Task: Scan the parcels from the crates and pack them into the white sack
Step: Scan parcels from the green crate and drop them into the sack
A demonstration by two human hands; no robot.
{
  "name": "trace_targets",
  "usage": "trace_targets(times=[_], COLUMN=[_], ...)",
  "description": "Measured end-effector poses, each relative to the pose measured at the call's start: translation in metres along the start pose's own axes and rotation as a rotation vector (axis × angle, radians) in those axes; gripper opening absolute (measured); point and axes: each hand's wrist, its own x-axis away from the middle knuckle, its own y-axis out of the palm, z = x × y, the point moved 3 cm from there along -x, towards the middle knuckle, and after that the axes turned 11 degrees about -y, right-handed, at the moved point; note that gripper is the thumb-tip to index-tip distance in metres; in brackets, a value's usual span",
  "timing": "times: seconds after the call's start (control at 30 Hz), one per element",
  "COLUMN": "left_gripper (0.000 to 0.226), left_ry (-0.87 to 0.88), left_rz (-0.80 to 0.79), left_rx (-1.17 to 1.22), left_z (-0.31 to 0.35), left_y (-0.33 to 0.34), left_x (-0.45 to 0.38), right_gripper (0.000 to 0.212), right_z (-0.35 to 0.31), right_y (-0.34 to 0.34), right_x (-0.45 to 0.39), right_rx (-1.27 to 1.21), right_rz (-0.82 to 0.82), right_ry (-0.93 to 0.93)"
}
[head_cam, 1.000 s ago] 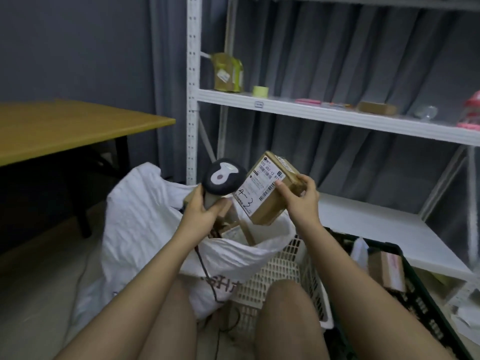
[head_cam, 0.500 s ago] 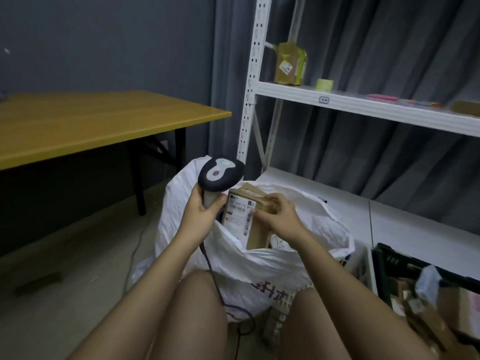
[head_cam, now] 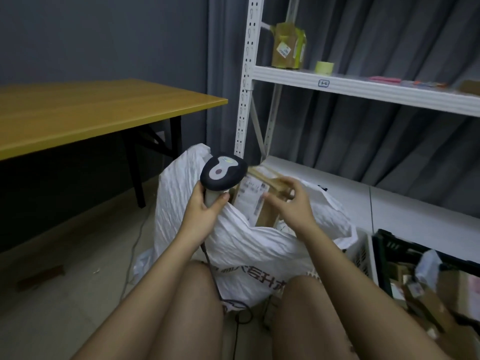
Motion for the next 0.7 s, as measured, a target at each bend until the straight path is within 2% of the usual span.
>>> trace_targets(times=[0.1,0.13,0.17,0.27,0.3,0.37,0.43,0.5,0.57,0.7], left_gripper=[0.043,0.043,0.044,0.040,0.040,0.041,0.044,0.049,0.052,0.041], left_ry=[0.012,0.016,0.019,0.020,0.016,0.007,0.001,-0.003,-0.001,0.013], left_rz=[-0.016,-0.021,-0.028,-0.052,-0.062,-0.084,-0.105,-0.126,-0.149,-0.224], left_rx=[0.001,0.006,0.007,0.004,0.006,0.010,0.014,0.007,-0.007,-0.051], left_z=[0.000,-0.001,-0.001,-0.001,0.000,0.000,-0.001,0.002,0.006,0.016], left_y=[0.008,0.012,0.015,0.026,0.030,0.038,0.047,0.058,0.072,0.111], left_x=[0.001,0.001,0.001,0.002,0.004,0.006,0.008,0.011,0.013,0.016], right_gripper=[0.052,0.052,0.051,0.055,0.057,0.049,0.032,0.020,0.019,0.027], right_z=[-0.011,-0.014,-0.014,-0.002,0.003,0.005,-0.002,-0.007,-0.013,-0.023], right_y=[-0.021,-0.027,-0.031,-0.034,-0.038,-0.049,-0.059,-0.068,-0.077,-0.087], right_x=[0.004,0.006,0.006,0.011,0.014,0.015,0.019,0.025,0.032,0.046], right_rx=[0.023,0.046,0.091,0.328,0.387,0.391,0.297,0.245,0.231,0.094], right_rz=[0.240,0.259,0.196,-0.379,-0.480,-0.404,-0.275,-0.212,-0.182,-0.135], right_ry=[-0.079,-0.093,-0.081,0.126,0.174,0.137,0.046,-0.027,-0.074,-0.115])
